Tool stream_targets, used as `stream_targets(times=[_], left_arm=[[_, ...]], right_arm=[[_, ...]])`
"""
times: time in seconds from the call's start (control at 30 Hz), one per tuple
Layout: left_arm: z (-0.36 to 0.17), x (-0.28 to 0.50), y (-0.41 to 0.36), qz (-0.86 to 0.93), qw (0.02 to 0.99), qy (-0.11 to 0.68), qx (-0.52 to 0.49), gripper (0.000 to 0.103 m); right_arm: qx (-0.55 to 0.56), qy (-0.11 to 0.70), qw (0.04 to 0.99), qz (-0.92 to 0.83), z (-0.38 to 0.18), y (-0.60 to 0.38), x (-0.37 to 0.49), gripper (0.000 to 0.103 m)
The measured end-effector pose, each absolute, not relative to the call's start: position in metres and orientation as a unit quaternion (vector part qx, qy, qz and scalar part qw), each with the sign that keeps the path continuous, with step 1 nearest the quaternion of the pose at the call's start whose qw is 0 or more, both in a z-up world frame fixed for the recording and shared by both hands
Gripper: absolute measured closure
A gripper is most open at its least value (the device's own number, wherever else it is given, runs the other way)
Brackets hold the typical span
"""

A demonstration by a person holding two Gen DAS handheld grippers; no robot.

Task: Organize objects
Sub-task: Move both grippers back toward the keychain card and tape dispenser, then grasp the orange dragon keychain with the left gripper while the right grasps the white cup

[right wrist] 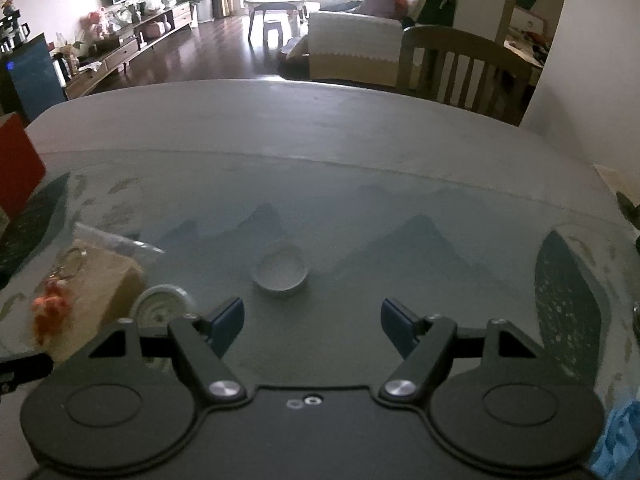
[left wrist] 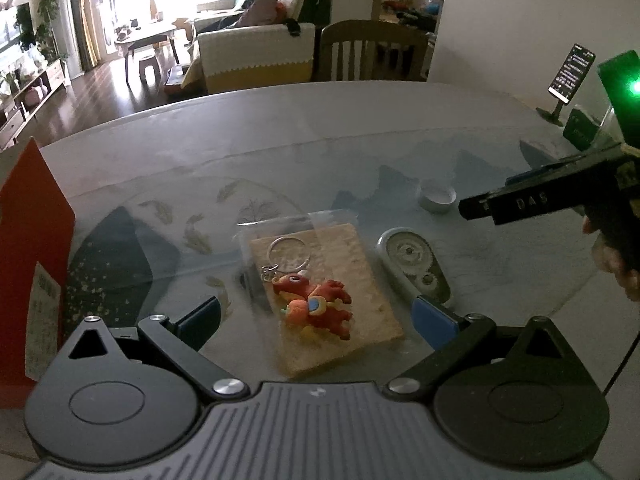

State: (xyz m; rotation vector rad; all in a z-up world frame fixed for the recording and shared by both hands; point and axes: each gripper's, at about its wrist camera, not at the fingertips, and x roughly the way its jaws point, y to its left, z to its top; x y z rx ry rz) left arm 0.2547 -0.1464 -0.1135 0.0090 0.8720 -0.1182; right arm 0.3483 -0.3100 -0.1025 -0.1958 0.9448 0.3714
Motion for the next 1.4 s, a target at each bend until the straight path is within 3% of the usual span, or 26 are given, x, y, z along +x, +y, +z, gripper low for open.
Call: stream_targets(times=[0.43, 0.6, 0.67, 0.83, 0.93, 1.4], left_arm=[[-0.12, 0.258, -0.147, -0.042, 0.909, 0.414, 0.011, 0.005], [-0.121, 0.259, -0.149, -0.059, 0.905, 0.421, 0.012, 0.034], [-0.122, 0.26, -0.149, -0.062, 0.903, 0.425, 0.008, 0.04], [-0.122, 0.26, -0.15, -0.066, 0.903, 0.424, 0.009, 0.051], [-0.122, 0.26, -0.148, -0.061, 0.903, 0.424, 0.004, 0.063], [-0.102, 0.247, -0.141, -0.067, 0.905, 0.419, -0.014, 0.064]], right_arm=[[-0.103, 0.46, 0.861, 0.192, -0.124, -0.296, 0.363, 0.03], [-0.103, 0.456, 0.861, 0.198, -0.126, -0.293, 0.362, 0.033], [-0.103, 0.455, 0.861, 0.202, -0.125, -0.292, 0.363, 0.035], [-0.104, 0.451, 0.862, 0.208, -0.121, -0.289, 0.363, 0.054], [-0.101, 0.452, 0.863, 0.204, -0.119, -0.289, 0.364, 0.065], [-0.078, 0.444, 0.865, 0.22, -0.08, -0.297, 0.332, 0.065]])
